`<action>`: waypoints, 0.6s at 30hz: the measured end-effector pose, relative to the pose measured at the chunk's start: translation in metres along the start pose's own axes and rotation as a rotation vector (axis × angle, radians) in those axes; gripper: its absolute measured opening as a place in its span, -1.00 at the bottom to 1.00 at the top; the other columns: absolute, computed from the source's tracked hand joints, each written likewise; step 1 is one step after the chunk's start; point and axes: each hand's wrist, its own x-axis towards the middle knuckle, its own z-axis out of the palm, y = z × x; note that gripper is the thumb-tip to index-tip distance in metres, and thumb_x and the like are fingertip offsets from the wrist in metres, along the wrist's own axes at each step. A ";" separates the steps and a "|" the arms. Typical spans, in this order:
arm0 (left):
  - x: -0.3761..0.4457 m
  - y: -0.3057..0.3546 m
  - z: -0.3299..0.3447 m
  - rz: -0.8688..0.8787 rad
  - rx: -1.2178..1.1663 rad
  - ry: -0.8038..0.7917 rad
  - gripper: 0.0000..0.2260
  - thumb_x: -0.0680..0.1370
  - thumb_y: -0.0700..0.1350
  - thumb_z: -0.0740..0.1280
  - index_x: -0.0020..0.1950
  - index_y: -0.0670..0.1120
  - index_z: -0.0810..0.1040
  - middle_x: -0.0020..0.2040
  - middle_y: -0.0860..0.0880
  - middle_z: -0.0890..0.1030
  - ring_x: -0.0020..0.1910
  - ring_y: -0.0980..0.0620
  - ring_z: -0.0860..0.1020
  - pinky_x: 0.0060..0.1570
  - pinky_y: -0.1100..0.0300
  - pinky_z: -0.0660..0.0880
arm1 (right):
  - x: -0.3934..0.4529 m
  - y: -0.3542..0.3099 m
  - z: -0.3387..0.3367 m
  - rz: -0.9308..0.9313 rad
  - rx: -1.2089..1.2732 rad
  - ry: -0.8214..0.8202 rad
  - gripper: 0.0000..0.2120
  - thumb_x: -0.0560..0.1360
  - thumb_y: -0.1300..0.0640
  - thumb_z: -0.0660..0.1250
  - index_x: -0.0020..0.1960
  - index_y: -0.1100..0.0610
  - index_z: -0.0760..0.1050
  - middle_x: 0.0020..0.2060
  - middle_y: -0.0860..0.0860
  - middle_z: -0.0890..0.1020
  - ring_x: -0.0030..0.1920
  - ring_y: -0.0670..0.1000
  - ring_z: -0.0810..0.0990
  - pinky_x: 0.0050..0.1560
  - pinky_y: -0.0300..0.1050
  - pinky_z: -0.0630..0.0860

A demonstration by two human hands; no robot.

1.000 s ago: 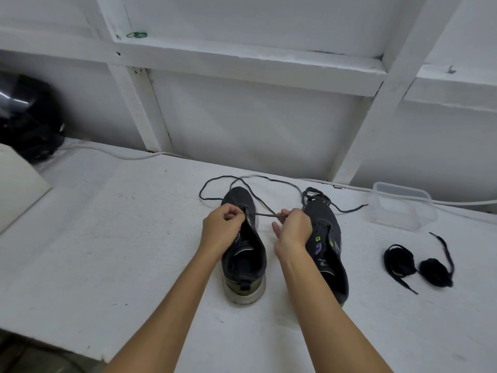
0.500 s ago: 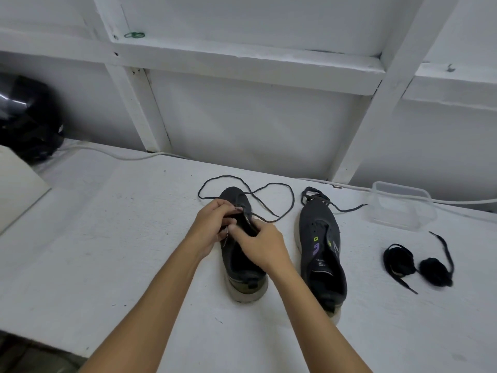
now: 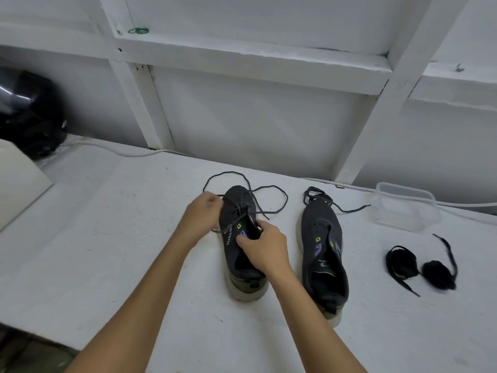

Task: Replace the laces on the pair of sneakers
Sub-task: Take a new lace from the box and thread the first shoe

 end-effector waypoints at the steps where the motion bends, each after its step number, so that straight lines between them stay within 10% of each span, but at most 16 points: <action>1: -0.005 -0.002 0.004 0.121 0.251 -0.035 -0.84 0.62 -0.01 0.28 -0.03 -0.07 0.57 -0.31 0.03 0.51 -0.38 0.12 0.49 -0.32 0.23 0.40 | 0.000 0.000 0.000 -0.005 -0.010 0.002 -0.77 0.46 0.04 0.45 0.10 0.02 0.60 -0.14 -0.10 0.66 -0.13 -0.09 0.60 -0.27 -0.33 0.43; 10: -0.003 -0.006 0.025 0.390 0.434 -0.029 -0.94 0.56 -0.06 0.40 -0.07 0.00 0.65 -0.23 0.07 0.61 -0.24 0.13 0.54 -0.15 0.19 0.53 | 0.002 0.002 0.000 -0.014 -0.024 0.003 -0.79 0.47 0.02 0.44 0.07 0.05 0.61 -0.19 -0.10 0.64 -0.16 -0.10 0.60 -0.35 -0.37 0.38; 13: -0.005 0.007 0.015 0.182 -0.259 -0.034 -0.88 0.62 -0.11 0.33 -0.11 -0.03 0.56 -0.31 0.14 0.55 -0.28 0.20 0.50 -0.22 0.30 0.47 | 0.001 0.003 0.000 -0.002 0.006 0.009 -0.82 0.48 0.04 0.43 0.07 0.04 0.62 -0.21 -0.13 0.64 -0.19 -0.15 0.58 -0.36 -0.40 0.38; 16: -0.007 0.020 -0.006 0.025 -1.061 -0.175 -0.80 0.69 -0.14 0.18 -0.11 -0.05 0.48 -0.15 0.08 0.61 0.02 0.05 0.62 0.15 -0.01 0.55 | 0.001 0.003 0.000 0.004 0.023 0.019 -0.83 0.49 0.05 0.42 0.07 0.05 0.61 -0.22 -0.13 0.63 -0.22 -0.16 0.57 -0.41 -0.46 0.33; 18: -0.008 0.023 -0.011 -0.015 -1.080 -0.172 -0.75 0.68 -0.17 0.14 -0.17 -0.11 0.46 -0.22 -0.03 0.60 -0.12 0.01 0.65 0.20 -0.12 0.53 | 0.000 0.002 0.000 -0.018 0.011 0.035 -0.80 0.50 0.04 0.41 0.10 0.04 0.61 -0.21 -0.17 0.62 -0.21 -0.19 0.55 -0.39 -0.47 0.33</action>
